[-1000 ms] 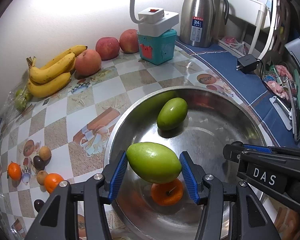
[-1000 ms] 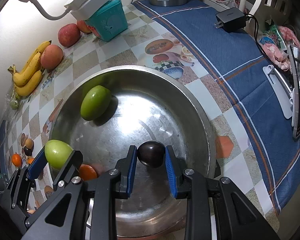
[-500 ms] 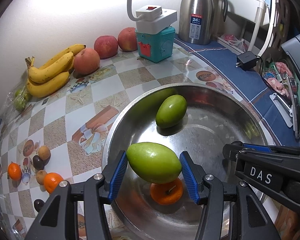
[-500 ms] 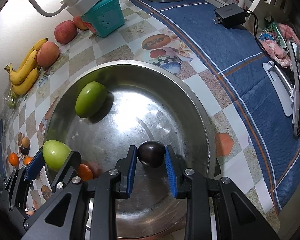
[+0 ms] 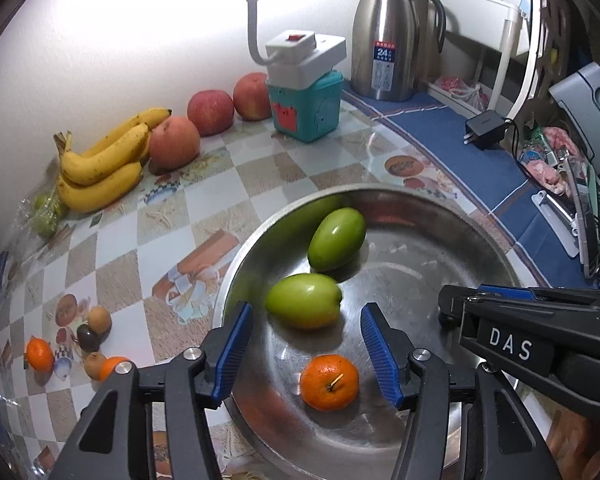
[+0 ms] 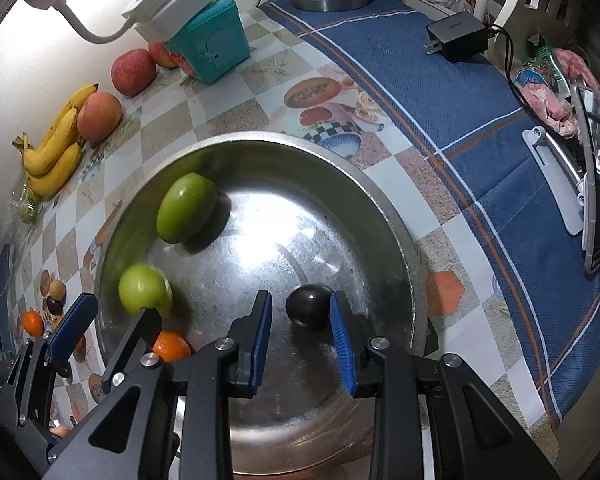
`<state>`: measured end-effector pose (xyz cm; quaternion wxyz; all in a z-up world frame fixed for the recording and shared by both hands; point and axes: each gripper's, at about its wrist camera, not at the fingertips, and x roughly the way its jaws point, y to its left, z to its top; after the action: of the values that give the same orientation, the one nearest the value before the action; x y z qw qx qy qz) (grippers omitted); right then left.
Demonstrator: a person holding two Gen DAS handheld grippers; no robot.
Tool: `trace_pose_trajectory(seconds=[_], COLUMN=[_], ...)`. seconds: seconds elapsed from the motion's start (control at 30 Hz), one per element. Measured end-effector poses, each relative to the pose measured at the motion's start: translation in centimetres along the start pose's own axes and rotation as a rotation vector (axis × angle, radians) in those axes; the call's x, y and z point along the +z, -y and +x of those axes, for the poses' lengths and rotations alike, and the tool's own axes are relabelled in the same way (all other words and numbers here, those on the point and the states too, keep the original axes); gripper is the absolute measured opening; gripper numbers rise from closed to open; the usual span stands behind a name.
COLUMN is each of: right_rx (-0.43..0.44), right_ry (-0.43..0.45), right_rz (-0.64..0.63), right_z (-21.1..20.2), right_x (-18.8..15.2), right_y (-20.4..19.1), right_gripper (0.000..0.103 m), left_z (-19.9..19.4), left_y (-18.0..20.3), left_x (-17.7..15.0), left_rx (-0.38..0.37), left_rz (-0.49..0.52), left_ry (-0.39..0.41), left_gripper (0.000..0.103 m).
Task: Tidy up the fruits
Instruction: 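Open the right gripper to drop the dark plum into the bowl, then withdraw both grippers from the bowl back toward the fruit pile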
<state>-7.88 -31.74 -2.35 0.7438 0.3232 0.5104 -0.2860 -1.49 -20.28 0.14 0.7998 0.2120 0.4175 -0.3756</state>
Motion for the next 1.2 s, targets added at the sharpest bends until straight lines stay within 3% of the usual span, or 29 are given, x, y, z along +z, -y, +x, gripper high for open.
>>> trace_pose_trajectory(seconds=[0.2, 0.47, 1.2], right_rx=[0.005, 0.024, 0.06], right_ry=[0.046, 0.097, 0.079], right_rz=[-0.012, -0.012, -0.094], right_z=[-1.3, -3.0, -3.6], right_x=[0.2, 0.3, -0.8], right_y=[-0.5, -0.7, -3.6], right_gripper=[0.031, 0.031, 0.031], left_z=[-1.3, -1.9, -4.2], left_y=[-0.2, -1.9, -13.5], left_x=[0.5, 0.7, -1.9], left_rx=[0.007, 0.066, 0.179], left_rz=[-0.002, -0.036, -0.4], left_ry=[0.026, -0.007, -0.16], left_gripper=[0.06, 0.06, 0.065])
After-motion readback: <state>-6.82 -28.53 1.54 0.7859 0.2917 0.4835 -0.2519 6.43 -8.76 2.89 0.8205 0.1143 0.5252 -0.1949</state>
